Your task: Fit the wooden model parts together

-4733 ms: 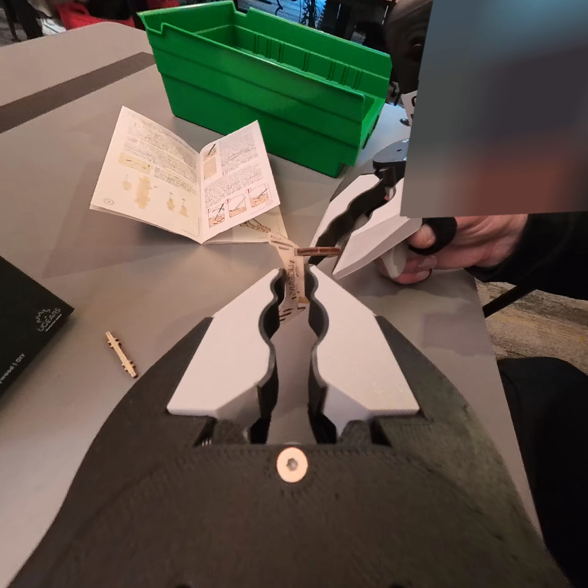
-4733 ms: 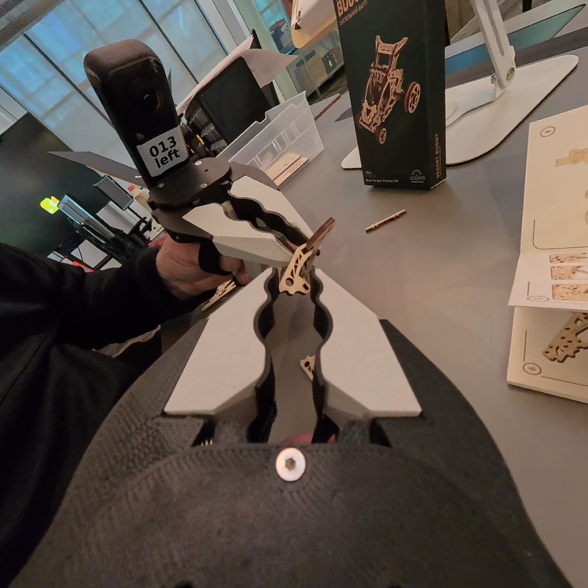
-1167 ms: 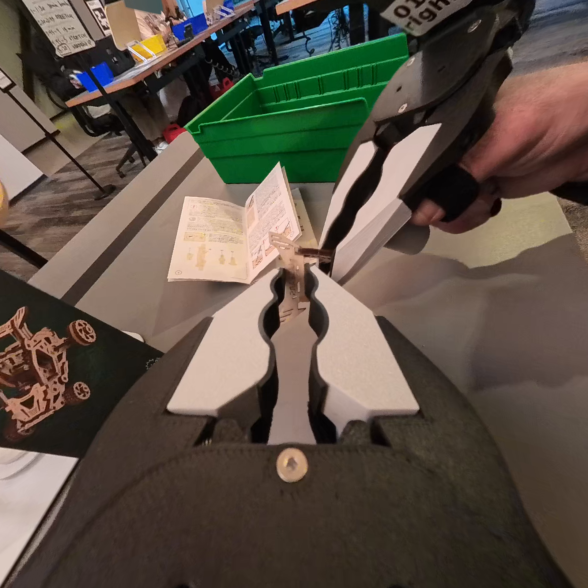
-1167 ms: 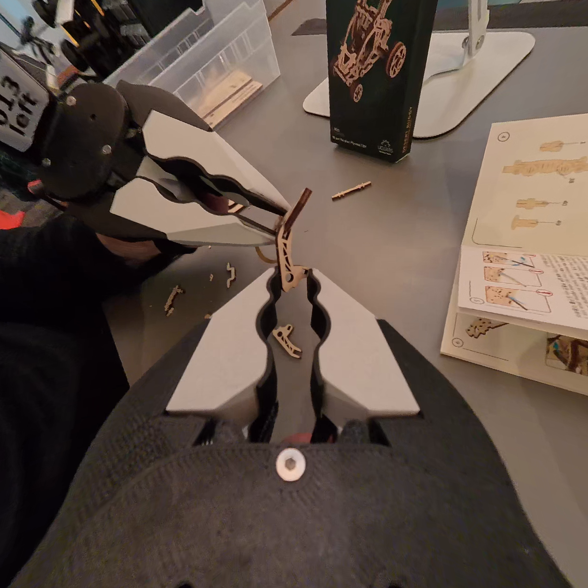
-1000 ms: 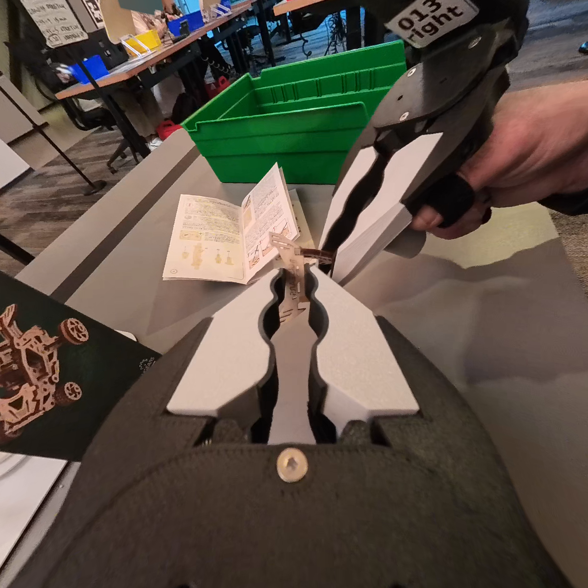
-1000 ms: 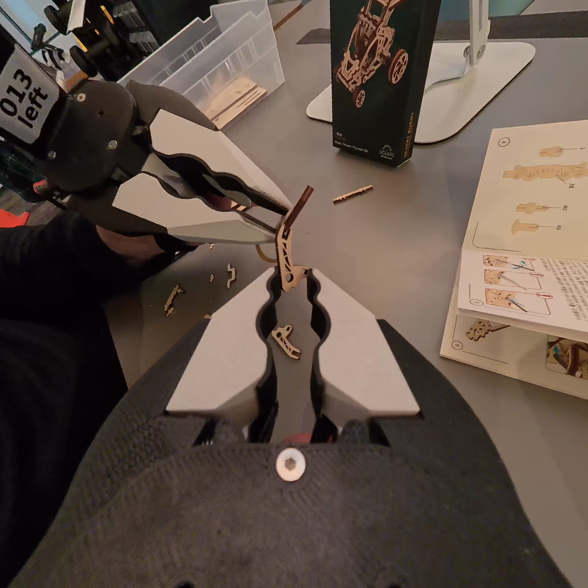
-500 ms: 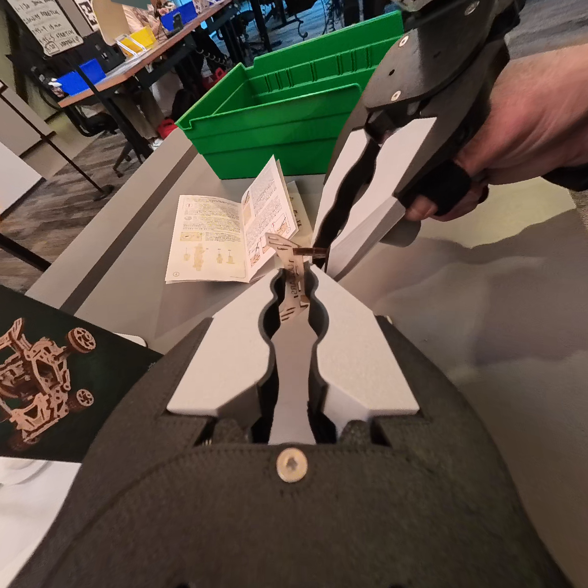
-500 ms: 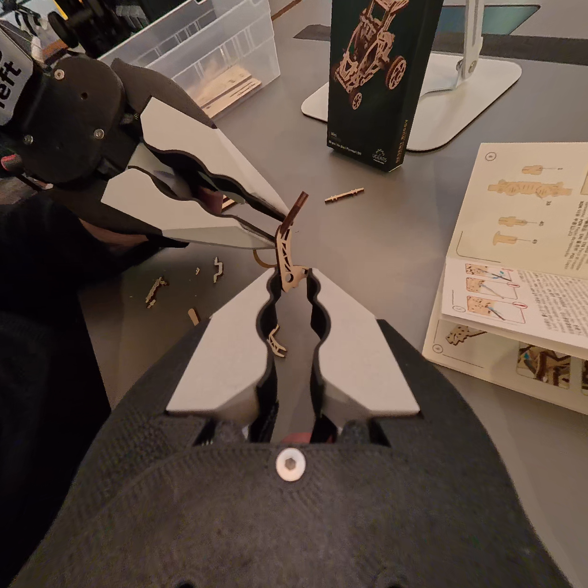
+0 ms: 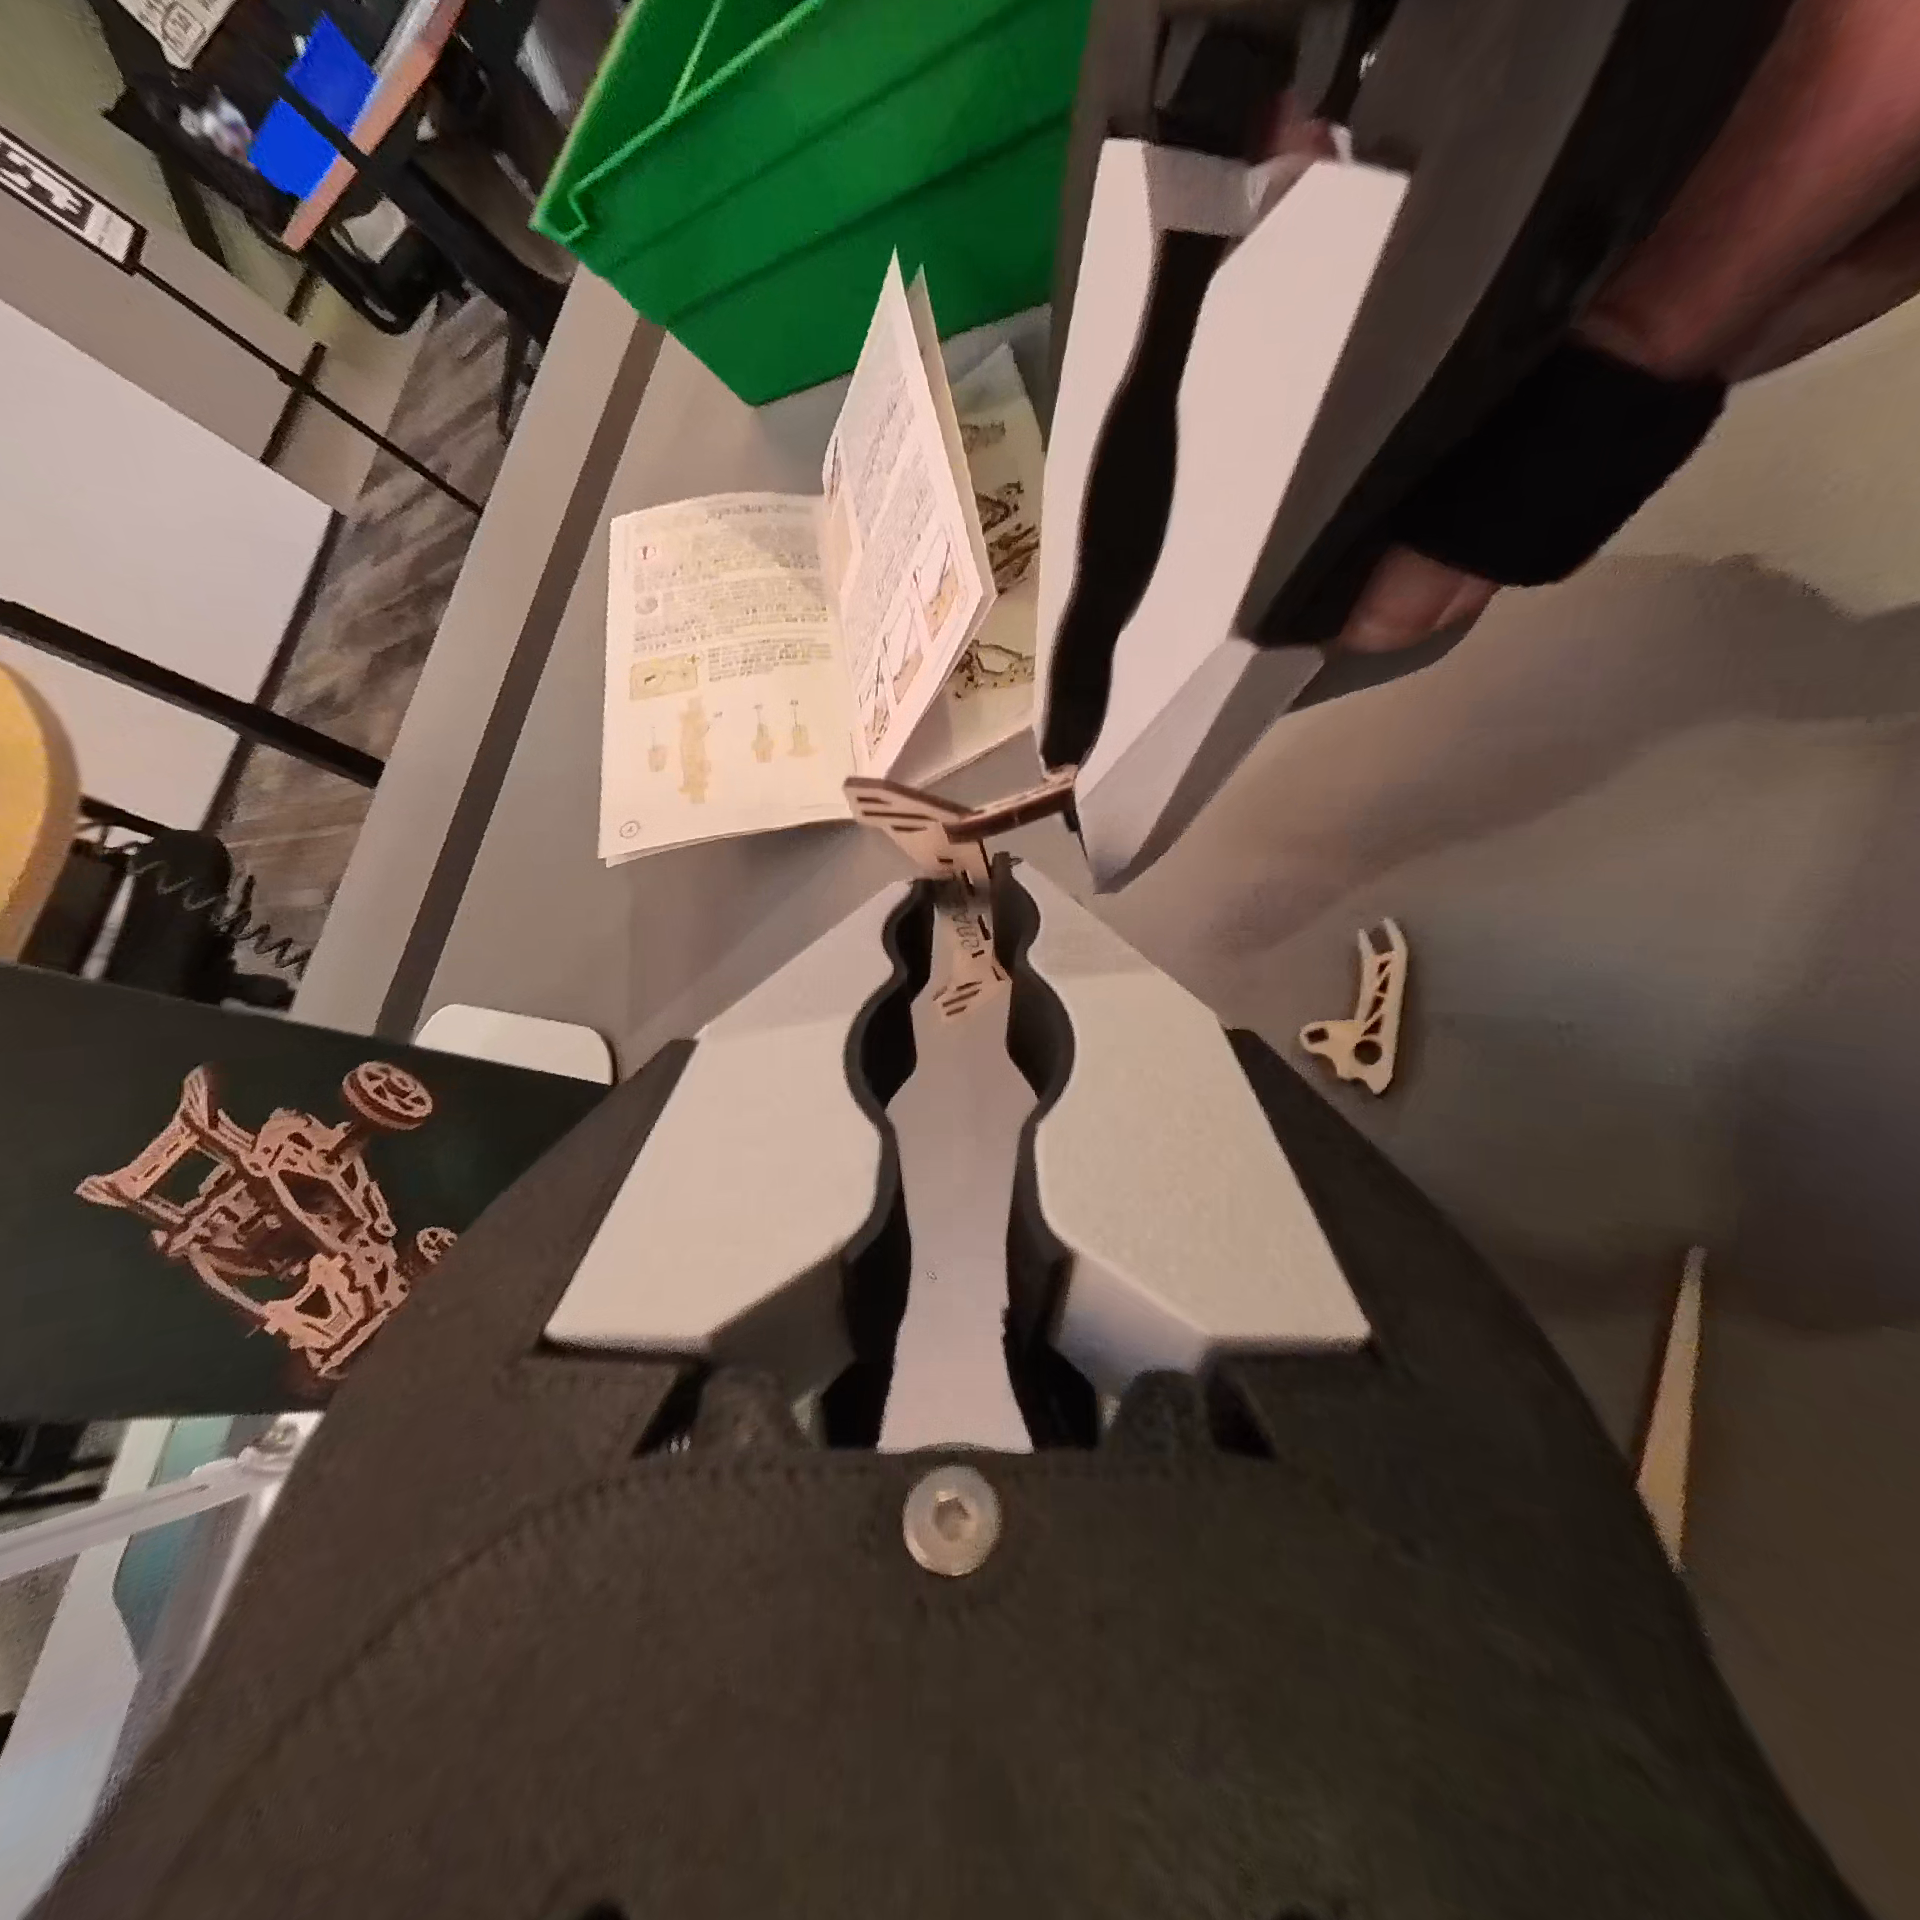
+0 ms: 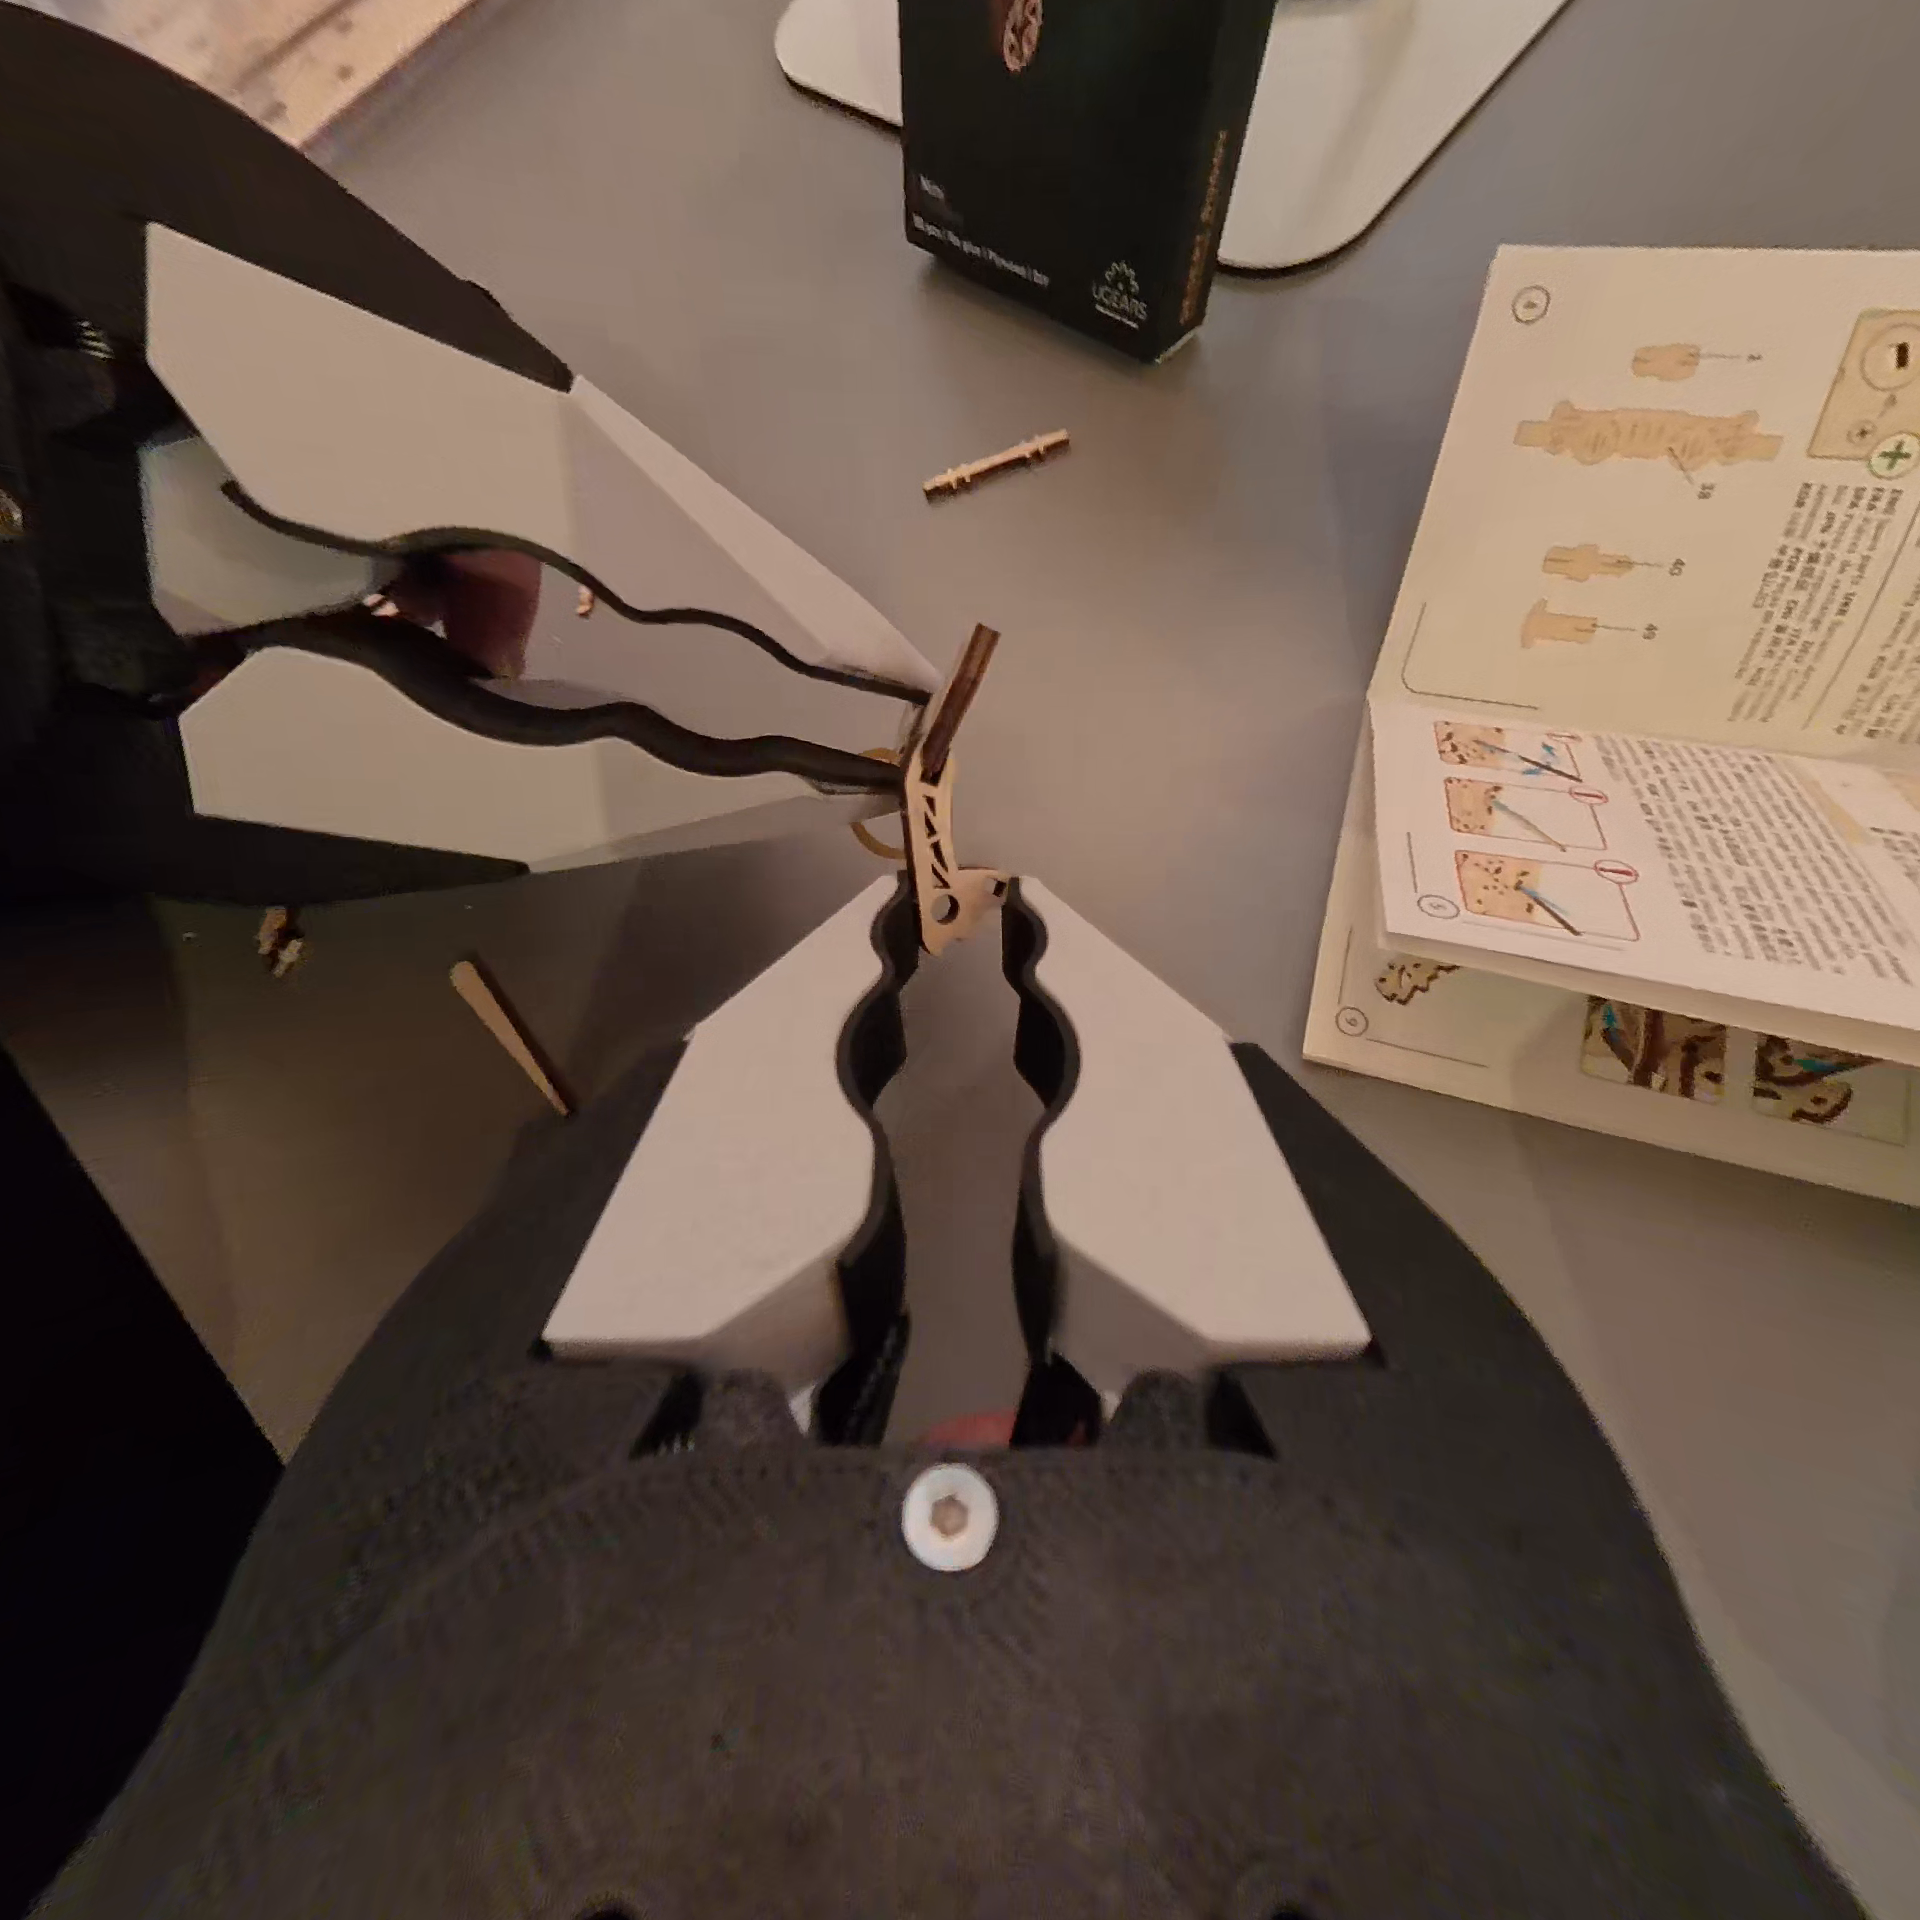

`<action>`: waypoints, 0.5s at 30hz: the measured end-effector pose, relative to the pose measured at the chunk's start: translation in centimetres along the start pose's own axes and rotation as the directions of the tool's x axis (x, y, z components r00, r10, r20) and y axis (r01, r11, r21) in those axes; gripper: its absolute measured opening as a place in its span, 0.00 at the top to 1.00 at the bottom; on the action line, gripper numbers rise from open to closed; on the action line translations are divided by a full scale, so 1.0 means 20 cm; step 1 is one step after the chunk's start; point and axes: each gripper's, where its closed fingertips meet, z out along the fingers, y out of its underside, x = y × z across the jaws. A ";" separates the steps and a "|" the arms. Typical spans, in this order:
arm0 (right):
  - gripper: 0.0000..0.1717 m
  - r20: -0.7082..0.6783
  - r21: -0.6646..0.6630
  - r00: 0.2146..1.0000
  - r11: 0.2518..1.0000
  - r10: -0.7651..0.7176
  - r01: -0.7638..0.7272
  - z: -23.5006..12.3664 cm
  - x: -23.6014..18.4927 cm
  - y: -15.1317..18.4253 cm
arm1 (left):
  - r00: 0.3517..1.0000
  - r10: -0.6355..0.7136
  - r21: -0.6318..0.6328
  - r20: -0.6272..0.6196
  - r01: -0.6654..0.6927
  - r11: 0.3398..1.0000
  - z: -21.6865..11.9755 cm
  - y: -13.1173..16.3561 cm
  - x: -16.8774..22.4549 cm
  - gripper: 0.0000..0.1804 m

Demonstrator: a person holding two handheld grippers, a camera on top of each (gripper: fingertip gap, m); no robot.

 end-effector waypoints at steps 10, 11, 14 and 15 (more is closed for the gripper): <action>0.92 -0.091 -0.079 0.995 0.996 0.037 -0.044 0.07 0.03 0.06 | 0.999 0.045 -0.119 0.012 -0.043 0.992 0.06 0.07 0.03 0.95; 0.92 -0.083 -0.075 0.995 0.995 0.053 -0.060 0.07 0.03 0.07 | 0.999 0.043 -0.122 0.010 -0.041 0.992 0.06 0.08 0.03 0.95; 0.92 -0.071 -0.065 0.995 0.995 0.069 -0.074 0.09 0.03 0.07 | 1.000 0.029 -0.124 -0.002 -0.029 0.992 0.07 0.09 0.04 0.95; 0.91 -0.077 -0.063 0.995 0.995 0.067 -0.072 0.09 0.03 0.07 | 0.999 0.035 -0.131 -0.004 -0.036 0.991 0.07 0.10 0.04 0.95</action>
